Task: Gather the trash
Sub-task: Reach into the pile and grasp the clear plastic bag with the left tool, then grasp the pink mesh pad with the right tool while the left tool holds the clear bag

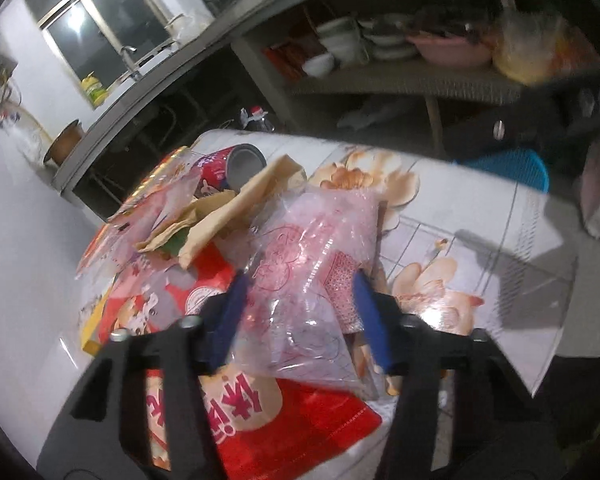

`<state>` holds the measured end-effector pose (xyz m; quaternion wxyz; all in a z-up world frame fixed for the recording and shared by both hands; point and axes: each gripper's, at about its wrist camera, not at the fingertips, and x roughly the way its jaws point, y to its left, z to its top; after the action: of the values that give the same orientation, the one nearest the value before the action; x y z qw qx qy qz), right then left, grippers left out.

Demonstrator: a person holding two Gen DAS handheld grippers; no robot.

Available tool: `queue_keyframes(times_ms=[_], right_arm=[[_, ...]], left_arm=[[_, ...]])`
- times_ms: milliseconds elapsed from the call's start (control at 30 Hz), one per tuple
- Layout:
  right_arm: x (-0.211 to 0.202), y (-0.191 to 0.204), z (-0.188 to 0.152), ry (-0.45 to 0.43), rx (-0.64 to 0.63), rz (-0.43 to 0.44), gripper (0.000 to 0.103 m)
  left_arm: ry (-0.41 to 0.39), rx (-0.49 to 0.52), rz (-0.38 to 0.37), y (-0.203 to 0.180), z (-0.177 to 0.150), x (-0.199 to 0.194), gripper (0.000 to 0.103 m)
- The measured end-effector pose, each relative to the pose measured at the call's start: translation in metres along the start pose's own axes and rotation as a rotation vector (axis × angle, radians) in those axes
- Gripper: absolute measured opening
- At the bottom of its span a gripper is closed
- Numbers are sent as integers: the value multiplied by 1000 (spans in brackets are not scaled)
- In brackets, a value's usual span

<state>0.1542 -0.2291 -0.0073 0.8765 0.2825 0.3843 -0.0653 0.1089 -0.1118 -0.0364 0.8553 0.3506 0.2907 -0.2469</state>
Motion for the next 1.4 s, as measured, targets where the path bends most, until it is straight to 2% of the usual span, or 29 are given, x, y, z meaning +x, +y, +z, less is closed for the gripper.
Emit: queue_keyframes(times_ms=[33,100,167,333,367,567,700,833,933,1000,1100,1200,1400], right_arm=[[1,-1,1,6,8,20,97],[7,-3,3,28,21,73,97],[12,-5,7,52,45,127,97],[29,-3,16,104,89,240,92],[33,-1,18,124,106,265,89],[61,8,10,244,186,339,78],[73,22,7,271,193,342,72],[85,36,10,279,191,313,65],[95,42,10,283,208,285,52],[100,46,11,279,216,252,40],[104,44,10,265,241,252,32],[103,45,10,258,230,248,28],[80,24,5,279,218,239,26]], left_arm=[[3,8,-2,-1,-1,0,36],[9,12,-9,-1,0,1,22],[7,2,-13,-2,1,0,15],[-21,-77,-32,8,1,-14,10],[-30,-97,-32,11,1,-18,6],[-78,-236,-24,35,-4,-43,6],[-95,-334,-44,53,-10,-53,6],[-106,-371,-52,60,-15,-60,6],[-117,-381,-59,62,-19,-64,6],[-123,-389,-68,64,-21,-66,6],[-132,-396,-80,62,-24,-69,6],[-137,-397,-88,61,-25,-71,6],[-152,-398,-105,58,-24,-75,6]])
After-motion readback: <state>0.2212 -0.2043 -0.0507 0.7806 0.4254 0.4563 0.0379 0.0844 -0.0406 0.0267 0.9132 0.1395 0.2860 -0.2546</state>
